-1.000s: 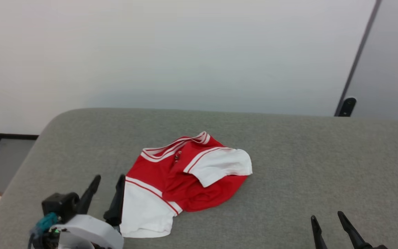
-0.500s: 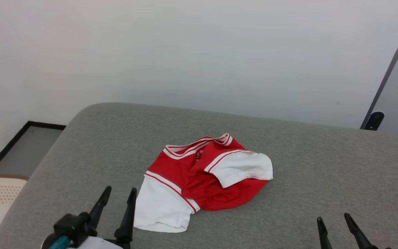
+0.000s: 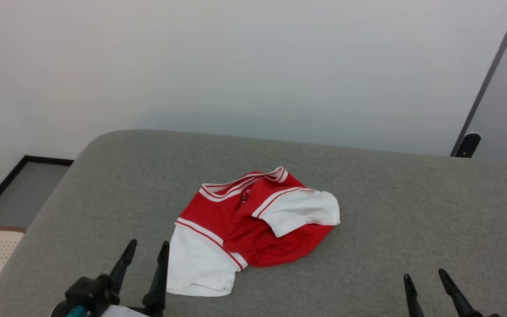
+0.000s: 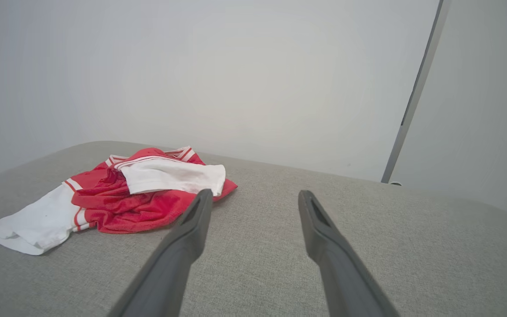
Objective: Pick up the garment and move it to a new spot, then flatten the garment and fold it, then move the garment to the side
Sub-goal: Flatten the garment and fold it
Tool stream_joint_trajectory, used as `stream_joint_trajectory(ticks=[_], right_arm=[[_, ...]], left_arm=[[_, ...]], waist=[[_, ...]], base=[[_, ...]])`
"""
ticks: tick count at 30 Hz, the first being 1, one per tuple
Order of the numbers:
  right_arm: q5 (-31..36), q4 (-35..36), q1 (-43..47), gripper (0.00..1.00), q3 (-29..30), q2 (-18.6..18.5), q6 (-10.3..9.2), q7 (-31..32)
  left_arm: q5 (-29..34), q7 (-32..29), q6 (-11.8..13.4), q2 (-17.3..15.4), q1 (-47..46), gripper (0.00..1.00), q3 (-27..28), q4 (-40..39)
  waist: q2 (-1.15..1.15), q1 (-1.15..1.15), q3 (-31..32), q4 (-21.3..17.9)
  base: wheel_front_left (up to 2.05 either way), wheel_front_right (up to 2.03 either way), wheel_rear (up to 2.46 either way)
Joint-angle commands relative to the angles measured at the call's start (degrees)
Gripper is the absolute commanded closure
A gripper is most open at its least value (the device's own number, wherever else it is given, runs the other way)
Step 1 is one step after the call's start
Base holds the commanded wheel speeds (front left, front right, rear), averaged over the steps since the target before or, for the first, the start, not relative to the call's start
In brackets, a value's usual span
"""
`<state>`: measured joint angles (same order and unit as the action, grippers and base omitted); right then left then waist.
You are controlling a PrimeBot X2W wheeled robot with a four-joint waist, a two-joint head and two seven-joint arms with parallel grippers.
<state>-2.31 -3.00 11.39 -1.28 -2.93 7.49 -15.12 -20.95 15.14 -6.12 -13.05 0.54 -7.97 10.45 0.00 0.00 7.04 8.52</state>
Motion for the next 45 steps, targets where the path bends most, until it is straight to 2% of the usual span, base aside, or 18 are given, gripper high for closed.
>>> stream_joint_trajectory(ticks=[1,5,9,12,15,19,24,29,32,38,45], right_arm=[[0.4,0.22,-0.37,0.0,0.05,0.1,0.0,-0.06],[0.52,0.33,-0.59,0.0,-0.2,0.1,0.0,-0.06],[0.92,0.51,-1.15,0.0,-0.68,0.09,0.0,-0.06],[1.34,0.55,-1.36,0.0,-0.85,0.09,0.0,-0.06],[1.92,0.58,-1.73,0.0,-1.09,0.09,0.0,-0.06],[2.57,0.75,-2.05,0.0,-1.17,0.09,0.0,-0.06],[3.49,1.11,-3.47,0.0,-1.65,0.09,0.0,-0.06],[3.98,1.34,-5.12,0.0,-1.84,-0.05,0.0,-0.06],[4.12,1.46,-5.81,0.0,-1.86,-0.14,0.0,-0.06],[4.45,1.79,-7.27,0.0,-1.88,-0.21,0.0,-0.05],[4.82,1.97,-8.92,0.0,-2.2,-0.3,0.0,-0.05]], left_arm=[[0.33,-0.01,-0.46,0.34,0.72,0.0,0.54,0.11],[0.43,-0.01,-0.92,1.08,0.54,0.0,1.54,1.23],[-1.14,-0.03,-1.2,0.15,-1.21,0.0,1.16,5.05],[-3.98,-2.17,-1.33,-1.47,-3.75,0.0,0.23,8.22],[-7.61,-6.14,-1.4,-4.41,-6.8,0.0,-1.19,10.02],[-13.15,-13.47,-1.41,-9.53,-11.44,0.0,-2.57,11.53],[-22.22,-26.38,-1.36,-15.3,-17.13,0.0,-3.76,14.01],[-27.31,-38.85,-1.36,-20.05,-23.4,0.0,-5.19,17.36],[-28.37,-45.09,-1.36,-21.47,-26.63,0.0,-6.16,20.11],[-29.19,-54.96,-0.52,-21.61,-33.23,0.0,-8.63,24.58],[-27.13,-61.42,0.29,-22.13,-38.56,0.0,-11.79,28.44]], waist=[[0.0,0.0,-0.27,-0.52],[0.0,0.0,-0.75,-1.77],[0.0,0.0,-1.67,-3.52],[0.0,0.0,-2.62,-4.81],[0.0,0.0,-3.85,-6.06],[0.0,0.0,-5.76,-7.58],[0.0,0.0,-8.77,-9.49],[0.0,0.0,-11.7,-10.74],[0.0,0.0,-13.17,-11.26],[0.0,0.0,-15.91,-11.75],[0.0,0.0,-18.67,-12.6]], base=[[0.0,0.0,0.0],[0.0,0.0,0.0],[0.0,0.0,0.0],[0.0,0.0,0.0],[0.0,0.0,0.0],[0.0,0.0,0.0],[0.0,0.0,0.0],[0.0,0.0,0.0],[0.0,0.0,0.0],[0.0,0.0,0.0],[0.0,0.0,0.0]])
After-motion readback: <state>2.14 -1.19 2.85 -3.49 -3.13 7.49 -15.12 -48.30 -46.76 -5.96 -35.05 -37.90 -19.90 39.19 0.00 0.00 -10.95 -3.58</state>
